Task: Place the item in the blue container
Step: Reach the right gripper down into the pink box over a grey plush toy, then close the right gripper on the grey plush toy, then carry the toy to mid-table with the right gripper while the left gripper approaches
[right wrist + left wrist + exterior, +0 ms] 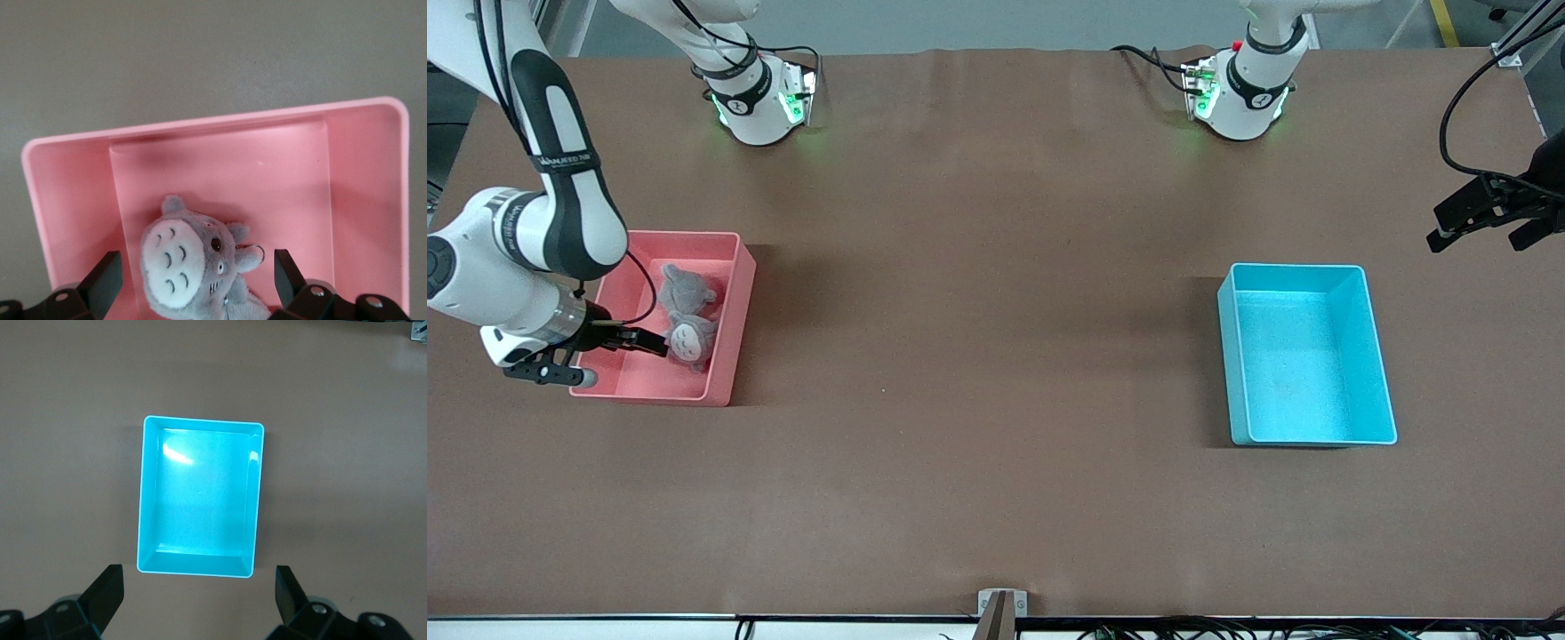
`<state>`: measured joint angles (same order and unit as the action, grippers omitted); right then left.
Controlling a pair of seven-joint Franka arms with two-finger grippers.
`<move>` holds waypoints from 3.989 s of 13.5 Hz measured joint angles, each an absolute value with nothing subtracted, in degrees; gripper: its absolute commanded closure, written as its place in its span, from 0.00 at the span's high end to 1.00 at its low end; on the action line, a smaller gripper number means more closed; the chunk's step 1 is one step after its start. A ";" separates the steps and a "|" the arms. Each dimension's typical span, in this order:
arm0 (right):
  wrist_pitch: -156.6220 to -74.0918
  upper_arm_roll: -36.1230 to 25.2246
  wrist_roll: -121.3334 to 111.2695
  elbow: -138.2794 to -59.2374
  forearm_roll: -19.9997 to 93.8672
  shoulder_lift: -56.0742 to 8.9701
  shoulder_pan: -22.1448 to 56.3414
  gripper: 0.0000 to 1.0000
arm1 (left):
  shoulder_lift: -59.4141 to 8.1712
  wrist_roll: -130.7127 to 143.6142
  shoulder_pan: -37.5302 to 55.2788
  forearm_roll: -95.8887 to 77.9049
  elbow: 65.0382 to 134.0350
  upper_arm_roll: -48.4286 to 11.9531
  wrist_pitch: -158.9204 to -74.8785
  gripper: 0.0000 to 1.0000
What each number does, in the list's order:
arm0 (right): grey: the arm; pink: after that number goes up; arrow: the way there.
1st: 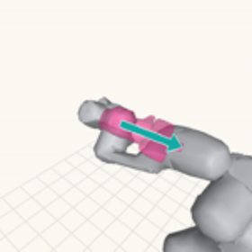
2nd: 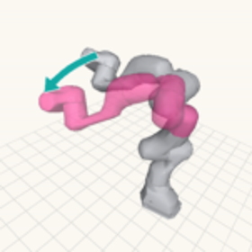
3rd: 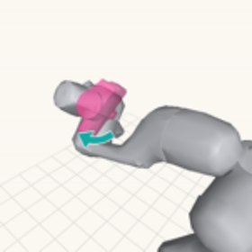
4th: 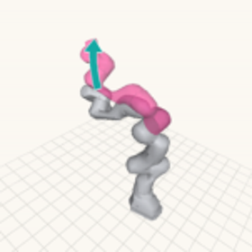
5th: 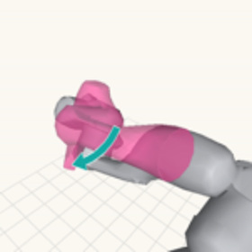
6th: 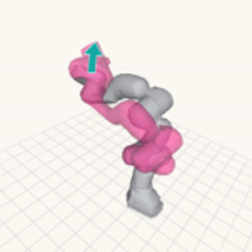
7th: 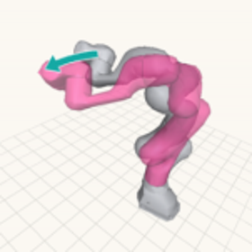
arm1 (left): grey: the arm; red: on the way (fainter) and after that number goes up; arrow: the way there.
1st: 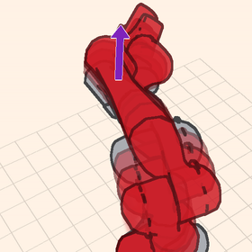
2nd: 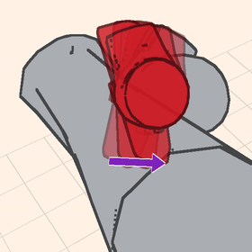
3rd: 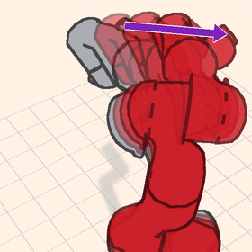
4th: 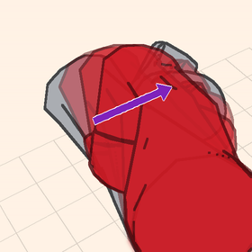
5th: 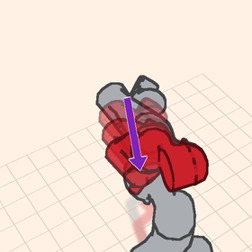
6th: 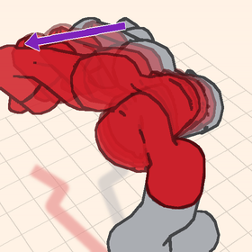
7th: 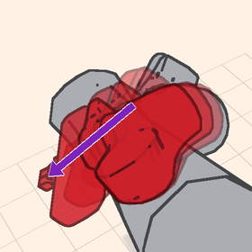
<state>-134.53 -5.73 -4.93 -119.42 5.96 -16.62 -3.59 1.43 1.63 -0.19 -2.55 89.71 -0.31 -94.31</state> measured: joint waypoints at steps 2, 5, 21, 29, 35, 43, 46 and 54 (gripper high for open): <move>-137.64 -5.68 -4.31 -121.86 5.97 -16.72 -3.30 1.00 | 1.42 1.63 -0.25 -2.55 89.72 -0.31 -94.31 1.00; -140.09 -5.57 -3.44 -123.41 5.97 -17.62 -2.37 1.00 | 1.42 1.63 -0.28 -2.55 89.72 -0.31 -94.31 1.00; -140.60 -5.58 -2.86 -126.57 7.36 -19.19 -2.23 0.88 | 1.41 1.63 -0.28 -2.55 89.73 -0.31 -94.31 1.00; -140.52 -5.55 -2.83 -126.58 7.49 -19.18 -2.00 0.28 | 1.41 1.63 -0.28 -2.55 89.73 -0.31 -94.31 1.00; -140.52 -5.55 -2.82 -126.55 7.51 -19.17 -1.80 0.03 | 1.40 1.63 -0.28 -2.55 89.73 -0.31 -94.31 1.00; -133.01 -5.63 -2.82 -121.83 7.53 -19.09 -1.81 0.01 | 1.40 1.63 -0.28 -2.55 89.74 -0.31 -94.31 1.00; -121.43 -5.74 -2.82 -113.18 7.52 -18.61 -1.82 0.01 | 1.39 1.63 -0.28 -2.55 89.76 -0.31 -94.31 1.00; -101.06 -5.04 22.20 -95.69 7.76 -18.07 5.92 0.01 | 1.38 1.63 -0.31 -2.55 89.76 -0.30 -94.31 1.00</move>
